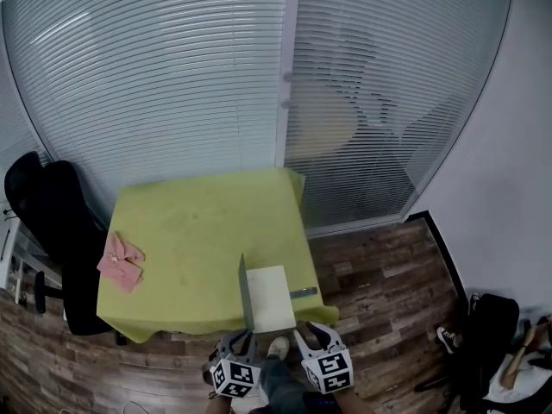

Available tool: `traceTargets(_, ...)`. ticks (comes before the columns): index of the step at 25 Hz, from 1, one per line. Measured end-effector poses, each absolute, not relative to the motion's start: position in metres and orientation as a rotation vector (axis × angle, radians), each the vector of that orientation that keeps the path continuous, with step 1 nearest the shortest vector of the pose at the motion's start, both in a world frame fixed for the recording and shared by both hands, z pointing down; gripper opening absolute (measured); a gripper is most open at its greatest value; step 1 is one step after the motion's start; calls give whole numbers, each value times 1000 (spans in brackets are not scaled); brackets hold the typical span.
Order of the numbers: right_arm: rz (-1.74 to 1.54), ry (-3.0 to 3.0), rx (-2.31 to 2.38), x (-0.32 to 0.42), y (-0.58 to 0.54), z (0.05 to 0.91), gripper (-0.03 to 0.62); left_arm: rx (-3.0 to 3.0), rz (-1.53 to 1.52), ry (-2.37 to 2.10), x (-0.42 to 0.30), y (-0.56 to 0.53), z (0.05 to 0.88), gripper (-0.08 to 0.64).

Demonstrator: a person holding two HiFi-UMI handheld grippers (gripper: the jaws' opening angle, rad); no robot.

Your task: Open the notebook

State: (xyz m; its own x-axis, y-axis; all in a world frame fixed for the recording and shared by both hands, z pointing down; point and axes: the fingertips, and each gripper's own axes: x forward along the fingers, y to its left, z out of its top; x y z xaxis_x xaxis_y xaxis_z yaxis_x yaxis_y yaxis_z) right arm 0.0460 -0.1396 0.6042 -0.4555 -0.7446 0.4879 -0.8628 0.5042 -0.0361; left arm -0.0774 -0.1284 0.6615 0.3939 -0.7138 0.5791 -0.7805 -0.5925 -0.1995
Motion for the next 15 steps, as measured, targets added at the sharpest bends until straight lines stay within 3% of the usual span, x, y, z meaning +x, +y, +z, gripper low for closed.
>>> traceTargets(15,389,-2347,1325,43,-141,604,129,2416,779,-1420,-98,-127,663,55)
